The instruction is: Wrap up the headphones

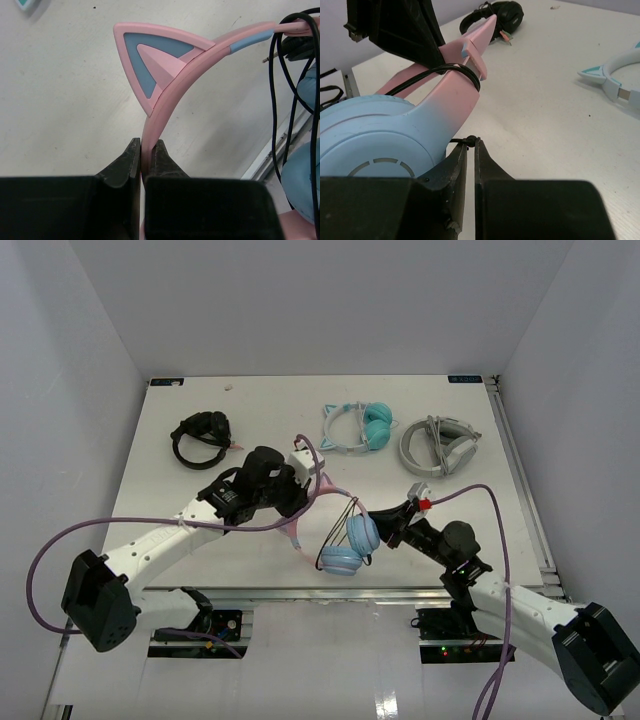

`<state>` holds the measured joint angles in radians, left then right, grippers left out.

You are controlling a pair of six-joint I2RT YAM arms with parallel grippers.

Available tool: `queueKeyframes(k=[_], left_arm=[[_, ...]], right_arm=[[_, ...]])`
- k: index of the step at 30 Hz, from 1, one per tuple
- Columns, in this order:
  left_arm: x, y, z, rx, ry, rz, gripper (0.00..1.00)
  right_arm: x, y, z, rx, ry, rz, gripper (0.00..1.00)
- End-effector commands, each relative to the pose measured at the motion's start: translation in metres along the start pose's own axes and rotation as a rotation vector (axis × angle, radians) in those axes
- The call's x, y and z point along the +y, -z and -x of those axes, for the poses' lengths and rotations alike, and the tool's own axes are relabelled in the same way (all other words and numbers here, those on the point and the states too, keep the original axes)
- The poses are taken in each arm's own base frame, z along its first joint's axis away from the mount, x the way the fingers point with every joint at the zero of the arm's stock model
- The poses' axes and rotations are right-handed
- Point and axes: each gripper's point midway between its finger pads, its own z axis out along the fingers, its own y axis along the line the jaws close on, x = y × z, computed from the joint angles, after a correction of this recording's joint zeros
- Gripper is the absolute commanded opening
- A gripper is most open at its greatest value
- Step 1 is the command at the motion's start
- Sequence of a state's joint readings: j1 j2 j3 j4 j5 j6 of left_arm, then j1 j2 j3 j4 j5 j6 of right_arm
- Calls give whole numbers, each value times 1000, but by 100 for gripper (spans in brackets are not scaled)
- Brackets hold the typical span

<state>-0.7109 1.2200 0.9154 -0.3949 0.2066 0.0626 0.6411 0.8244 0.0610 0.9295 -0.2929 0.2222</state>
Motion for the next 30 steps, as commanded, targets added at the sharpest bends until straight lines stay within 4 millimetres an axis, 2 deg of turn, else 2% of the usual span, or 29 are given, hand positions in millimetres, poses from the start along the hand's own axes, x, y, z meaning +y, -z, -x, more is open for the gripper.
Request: queueKeyframes(k=[1, 4, 8, 10, 14, 21, 30], left_arm=[[16, -7, 0, 50, -168, 42, 0], [22, -19, -7, 100, -220, 39, 0], [29, -35, -19, 153, -312, 24, 0], [35, -45, -29, 192, -338, 24, 0], [45, -61, -35, 226, -421, 23, 0], [57, -82, -29, 179, -556, 41, 0], [62, -101, -42, 203, -719, -5, 0]], right_arm=[[-8, -6, 11, 18, 61, -20, 8], [-4, -5, -4, 72, 43, 7, 8], [-12, -5, -23, 134, 29, -21, 8], [-15, -5, -29, 152, 24, -35, 8], [-14, -10, -34, 172, 4, -18, 8], [-32, -12, -52, 219, 13, -93, 8], [-50, -30, -44, 214, 66, -148, 8]])
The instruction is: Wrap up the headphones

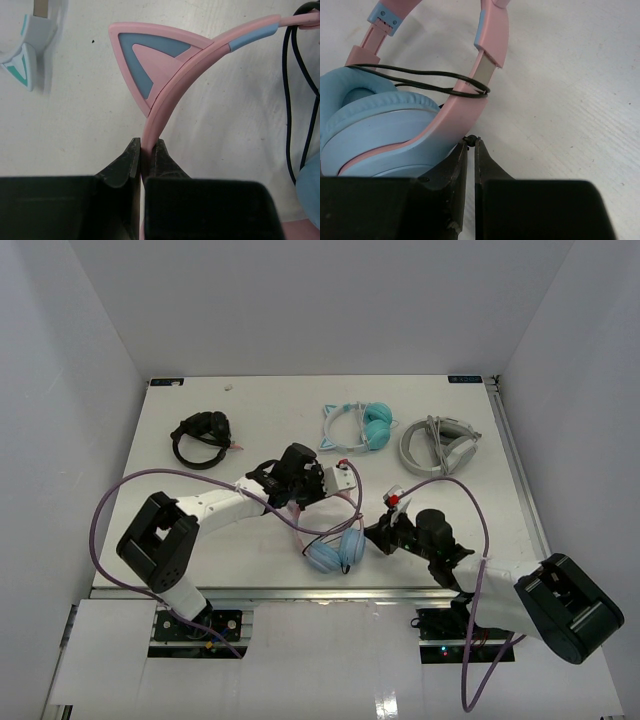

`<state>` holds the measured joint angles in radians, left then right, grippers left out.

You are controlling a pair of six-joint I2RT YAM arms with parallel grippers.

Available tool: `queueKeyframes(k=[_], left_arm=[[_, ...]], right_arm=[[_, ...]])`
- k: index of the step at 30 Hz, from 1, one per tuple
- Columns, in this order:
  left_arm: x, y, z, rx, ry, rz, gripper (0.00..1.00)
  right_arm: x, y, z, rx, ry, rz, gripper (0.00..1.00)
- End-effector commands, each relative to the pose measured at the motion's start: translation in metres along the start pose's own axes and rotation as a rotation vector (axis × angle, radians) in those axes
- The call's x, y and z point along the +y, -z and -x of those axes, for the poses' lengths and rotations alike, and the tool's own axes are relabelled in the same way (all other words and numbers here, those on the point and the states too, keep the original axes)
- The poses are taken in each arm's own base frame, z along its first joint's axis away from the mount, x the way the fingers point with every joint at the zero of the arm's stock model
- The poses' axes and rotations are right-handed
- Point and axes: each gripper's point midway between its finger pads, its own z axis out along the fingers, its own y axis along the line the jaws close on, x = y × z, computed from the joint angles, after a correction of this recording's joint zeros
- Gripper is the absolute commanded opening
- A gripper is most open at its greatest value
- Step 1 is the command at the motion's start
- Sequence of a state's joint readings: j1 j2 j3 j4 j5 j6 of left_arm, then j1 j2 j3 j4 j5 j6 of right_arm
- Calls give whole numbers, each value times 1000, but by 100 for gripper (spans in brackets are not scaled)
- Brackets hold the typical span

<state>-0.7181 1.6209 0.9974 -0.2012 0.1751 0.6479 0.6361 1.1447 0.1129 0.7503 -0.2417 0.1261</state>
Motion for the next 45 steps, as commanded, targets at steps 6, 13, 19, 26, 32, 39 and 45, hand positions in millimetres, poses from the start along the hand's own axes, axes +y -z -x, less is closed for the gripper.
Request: queueKeyframes(k=[6, 13, 19, 26, 32, 39, 45], left_arm=[[6, -14, -18, 57, -191, -26, 0], [18, -25, -20, 110, -183, 13, 14], [23, -27, -8, 83, -187, 43, 28], [22, -35, -18, 118, -199, 45, 29], [25, -40, -16, 122, -208, 44, 29], [30, -42, -17, 150, -217, 61, 29], [39, -43, -15, 160, -203, 98, 33]], right_arm=[[-22, -26, 71, -167, 107, -84, 8], [-33, -31, 63, -136, 120, -132, 8], [-34, -34, 58, -119, 126, -129, 8], [-42, -37, 54, -93, 138, -165, 12], [-51, -43, 46, -54, 127, -201, 21], [-58, -46, 36, -31, 122, -229, 37], [-60, -44, 36, -35, 122, -239, 43]])
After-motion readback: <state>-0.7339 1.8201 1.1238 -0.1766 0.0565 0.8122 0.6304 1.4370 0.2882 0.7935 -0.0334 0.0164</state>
